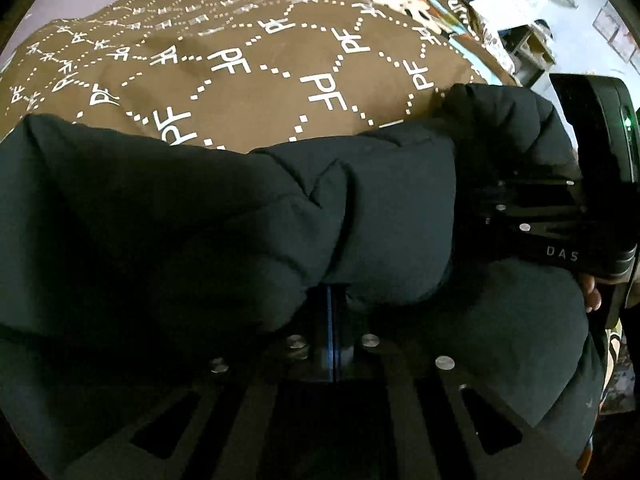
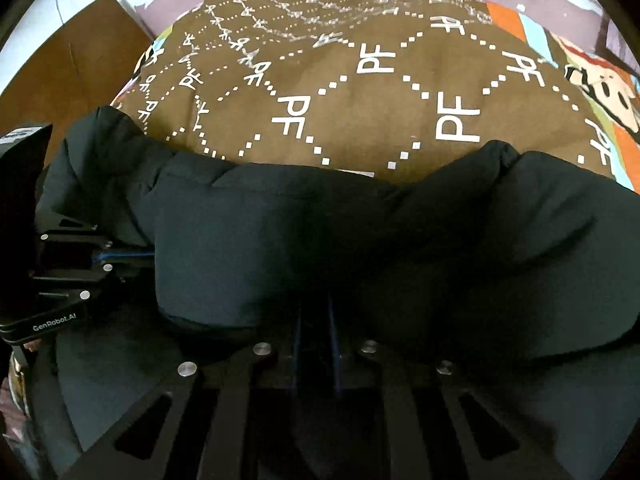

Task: Fold large clothes
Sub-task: 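Lift and roll the jacket edge over toward the collar with both grippers, then open both grippers and pull them back from the black jacket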

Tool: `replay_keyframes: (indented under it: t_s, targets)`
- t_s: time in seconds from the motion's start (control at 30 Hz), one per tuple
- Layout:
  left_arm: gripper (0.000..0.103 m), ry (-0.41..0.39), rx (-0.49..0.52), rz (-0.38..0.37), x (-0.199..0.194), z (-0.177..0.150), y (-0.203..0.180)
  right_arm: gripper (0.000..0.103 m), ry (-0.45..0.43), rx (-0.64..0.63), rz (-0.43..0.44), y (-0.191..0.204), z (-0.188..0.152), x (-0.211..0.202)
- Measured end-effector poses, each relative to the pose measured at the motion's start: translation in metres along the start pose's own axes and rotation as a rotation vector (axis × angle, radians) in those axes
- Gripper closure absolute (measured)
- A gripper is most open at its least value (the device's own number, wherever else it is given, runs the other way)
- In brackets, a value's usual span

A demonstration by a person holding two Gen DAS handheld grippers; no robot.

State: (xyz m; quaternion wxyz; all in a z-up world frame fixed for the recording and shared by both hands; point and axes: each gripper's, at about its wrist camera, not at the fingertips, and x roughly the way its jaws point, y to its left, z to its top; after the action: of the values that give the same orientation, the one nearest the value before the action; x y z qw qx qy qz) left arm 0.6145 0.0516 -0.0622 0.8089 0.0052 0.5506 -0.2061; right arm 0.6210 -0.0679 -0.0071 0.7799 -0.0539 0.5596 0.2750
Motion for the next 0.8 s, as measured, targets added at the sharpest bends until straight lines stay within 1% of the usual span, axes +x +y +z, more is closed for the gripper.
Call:
replay_keyframes:
  t_s: [0.03,0.07,0.13,0.17,0.2,0.27,0.37,0.47,0.57,0.77,0.8]
  targets:
    - [0.099,-0.013,0.009,0.008,-0.002,-0.002,-0.001,0.093,-0.025,-0.005,0.002,0.002,-0.003,-0.007]
    - [0.1,-0.027,0.015,0.02,-0.005,-0.005,-0.002,0.09,-0.06,-0.012,0.02,0.005,-0.005,-0.016]
    - [0.1,-0.058,0.035,0.053,-0.011,-0.011,-0.008,0.089,-0.088,-0.03,0.051,0.014,-0.006,-0.025]
    - [0.1,-0.06,0.052,0.072,-0.012,-0.012,-0.011,0.089,-0.079,-0.046,0.051,0.018,-0.006,-0.025]
    - [0.1,-0.061,0.064,0.087,-0.012,-0.012,-0.012,0.089,-0.041,-0.076,0.009,0.025,-0.006,-0.018]
    - [0.1,-0.054,0.061,0.096,-0.008,-0.014,-0.013,0.089,0.016,-0.072,-0.023,0.026,-0.007,0.0]
    - [0.1,-0.047,0.043,0.097,0.0,-0.018,-0.012,0.09,0.027,-0.053,-0.026,0.021,-0.008,0.008]
    - [0.1,-0.057,0.055,0.13,0.0,-0.018,-0.017,0.091,0.025,-0.058,-0.04,0.023,-0.011,0.007]
    - [0.1,-0.079,0.048,0.157,-0.001,-0.018,-0.021,0.091,-0.004,-0.06,-0.047,0.024,-0.014,-0.001]
    - [0.1,-0.141,0.008,0.167,-0.02,-0.026,-0.03,0.089,-0.05,0.022,-0.008,0.014,-0.023,-0.024]
    - [0.1,-0.155,0.002,0.173,-0.024,-0.029,-0.032,0.089,-0.073,0.033,-0.008,0.013,-0.027,-0.032]
